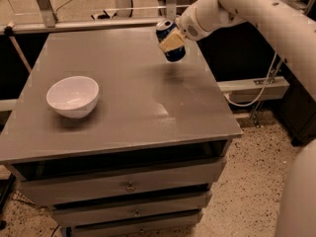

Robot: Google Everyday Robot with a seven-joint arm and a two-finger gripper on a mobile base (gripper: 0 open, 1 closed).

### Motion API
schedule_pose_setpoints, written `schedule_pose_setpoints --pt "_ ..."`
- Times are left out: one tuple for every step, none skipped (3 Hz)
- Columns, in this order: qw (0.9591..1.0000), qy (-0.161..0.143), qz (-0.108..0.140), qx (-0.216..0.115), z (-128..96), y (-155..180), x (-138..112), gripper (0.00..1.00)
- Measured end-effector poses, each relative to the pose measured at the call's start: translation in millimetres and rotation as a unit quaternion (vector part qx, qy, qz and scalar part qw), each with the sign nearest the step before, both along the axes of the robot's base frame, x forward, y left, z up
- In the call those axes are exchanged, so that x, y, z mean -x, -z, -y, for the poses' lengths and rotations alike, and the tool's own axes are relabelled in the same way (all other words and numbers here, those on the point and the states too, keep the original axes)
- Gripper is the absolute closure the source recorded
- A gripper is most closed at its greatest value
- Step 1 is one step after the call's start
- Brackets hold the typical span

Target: Knock pepsi can over

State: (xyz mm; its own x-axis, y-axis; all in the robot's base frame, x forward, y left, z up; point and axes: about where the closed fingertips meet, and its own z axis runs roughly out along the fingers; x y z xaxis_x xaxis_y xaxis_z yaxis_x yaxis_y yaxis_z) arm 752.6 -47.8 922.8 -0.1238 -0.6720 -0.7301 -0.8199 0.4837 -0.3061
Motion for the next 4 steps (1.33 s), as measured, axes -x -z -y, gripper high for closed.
schedule_pose_setpoints --pt "0.9983 -0.032 -0.003 0.048 -5 7 8 1.00" --pt "0.9927 -0.064 -0.006 0.102 -8 14 18 1.00" --pt "0.9786 -0.102 -0.006 0.178 -13 21 32 1.00" --pt "0.9522 -0.150 -0.022 0.265 -18 34 43 1.00"
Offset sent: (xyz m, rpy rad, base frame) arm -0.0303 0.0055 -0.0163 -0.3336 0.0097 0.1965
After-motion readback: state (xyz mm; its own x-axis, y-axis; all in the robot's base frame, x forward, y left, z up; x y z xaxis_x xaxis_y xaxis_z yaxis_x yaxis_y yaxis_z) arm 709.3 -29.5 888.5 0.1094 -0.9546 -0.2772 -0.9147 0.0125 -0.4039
